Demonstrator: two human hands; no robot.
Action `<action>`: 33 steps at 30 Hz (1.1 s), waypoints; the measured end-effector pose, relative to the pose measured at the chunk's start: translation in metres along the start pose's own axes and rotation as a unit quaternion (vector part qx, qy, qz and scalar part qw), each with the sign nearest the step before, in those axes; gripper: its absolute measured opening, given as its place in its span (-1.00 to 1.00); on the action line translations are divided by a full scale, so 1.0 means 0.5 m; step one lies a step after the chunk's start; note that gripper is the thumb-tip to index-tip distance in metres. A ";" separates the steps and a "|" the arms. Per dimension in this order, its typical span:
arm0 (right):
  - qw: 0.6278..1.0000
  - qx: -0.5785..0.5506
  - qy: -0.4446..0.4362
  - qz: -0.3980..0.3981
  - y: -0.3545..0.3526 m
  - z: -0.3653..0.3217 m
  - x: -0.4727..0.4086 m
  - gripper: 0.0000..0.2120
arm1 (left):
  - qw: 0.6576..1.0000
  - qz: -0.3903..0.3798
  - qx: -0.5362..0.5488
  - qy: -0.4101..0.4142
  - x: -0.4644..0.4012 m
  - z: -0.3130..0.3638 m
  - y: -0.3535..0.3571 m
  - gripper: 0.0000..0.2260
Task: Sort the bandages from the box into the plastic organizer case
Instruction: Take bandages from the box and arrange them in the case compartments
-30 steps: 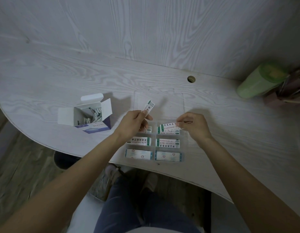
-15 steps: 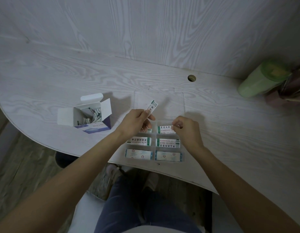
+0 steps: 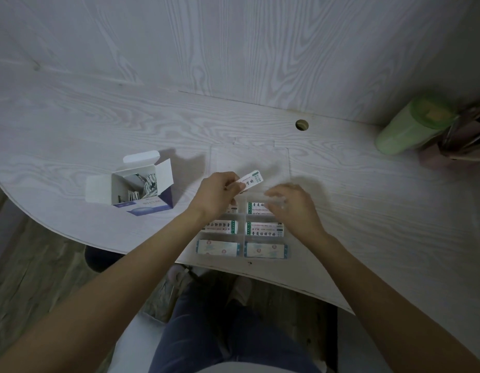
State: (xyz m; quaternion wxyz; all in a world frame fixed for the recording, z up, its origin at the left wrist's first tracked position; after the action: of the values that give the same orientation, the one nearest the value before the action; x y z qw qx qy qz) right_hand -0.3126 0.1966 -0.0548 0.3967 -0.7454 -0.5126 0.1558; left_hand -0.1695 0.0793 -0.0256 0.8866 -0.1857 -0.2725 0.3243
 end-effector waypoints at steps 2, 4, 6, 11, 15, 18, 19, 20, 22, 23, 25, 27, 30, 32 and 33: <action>0.990 -0.137 0.019 0.019 -0.029 -0.012 0.002 -0.71 | 1.000 -0.019 -0.017 0.003 -0.006 0.005 0.005 -0.86; 0.974 -0.226 0.027 0.016 -0.051 -0.020 0.000 -0.72 | 0.998 -0.056 -0.019 0.010 -0.011 0.016 0.018 -0.89; 0.966 -0.258 0.029 0.024 -0.060 -0.018 -0.006 -0.80 | 0.997 -0.072 -0.013 0.016 -0.014 0.027 0.034 -0.93; 0.963 -0.242 0.093 0.070 -0.058 0.014 -0.003 -0.82 | 0.999 -0.023 0.041 -0.002 -0.023 0.027 0.045 -0.96; 0.963 -0.229 0.117 0.075 -0.046 0.035 0.001 -0.85 | 0.999 -0.015 0.024 -0.016 -0.023 0.018 0.047 -0.92; 0.976 -0.168 0.118 0.071 -0.035 0.040 0.002 -0.88 | 0.999 -0.012 -0.031 -0.014 -0.024 0.011 0.057 -0.92; 0.979 -0.150 0.115 0.072 -0.032 0.040 0.002 -0.90 | 0.998 -0.011 -0.056 -0.012 -0.025 0.008 0.062 -0.92; 0.982 -0.134 0.109 0.071 -0.028 0.040 0.002 -0.92 | 0.997 -0.009 -0.076 -0.011 -0.026 0.005 0.067 -0.91; 0.990 -0.094 0.092 0.058 -0.019 0.037 0.001 -0.94 | 0.994 -0.008 -0.105 -0.010 -0.028 -0.003 0.075 -0.88; 0.993 -0.068 0.081 0.050 -0.015 0.037 0.000 -0.95 | 0.993 -0.009 -0.119 -0.006 -0.029 -0.007 0.078 -0.88; 0.997 -0.016 0.063 0.038 -0.007 0.038 -0.002 -0.95 | 0.989 -0.007 -0.149 0.009 -0.028 -0.008 0.083 -0.88; 0.998 0.030 0.046 0.024 -0.002 0.037 -0.004 -0.94 | 0.979 -0.005 -0.200 0.033 -0.028 -0.005 0.088 -0.87; 0.994 0.106 -0.001 -0.005 0.003 0.031 -0.003 -0.91 | 0.958 0.000 -0.282 0.059 -0.026 -0.003 0.096 -0.83; 0.991 0.133 -0.013 -0.012 0.004 0.026 0.000 -0.89 | 0.948 0.004 -0.311 0.064 -0.025 -0.007 0.098 -0.81; 0.989 0.147 -0.015 -0.012 0.004 0.025 0.002 -0.90 | 0.946 0.006 -0.318 0.063 -0.025 -0.008 0.099 -0.81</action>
State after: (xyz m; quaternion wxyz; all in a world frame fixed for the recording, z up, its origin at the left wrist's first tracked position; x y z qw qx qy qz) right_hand -0.3188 0.2023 -0.0643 0.4958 -0.6703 -0.4993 0.2359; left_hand -0.1984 0.1057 -0.0584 0.7950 -0.4797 -0.3035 0.2138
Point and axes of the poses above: each hand's wrist, its own x-axis away from the middle knuckle, its own y-axis out of the palm, z = x × y, the point moved 1 cm from there along -x, towards the middle knuckle, and after that the axes turned 3 degrees about x, right-handed, at the moved point
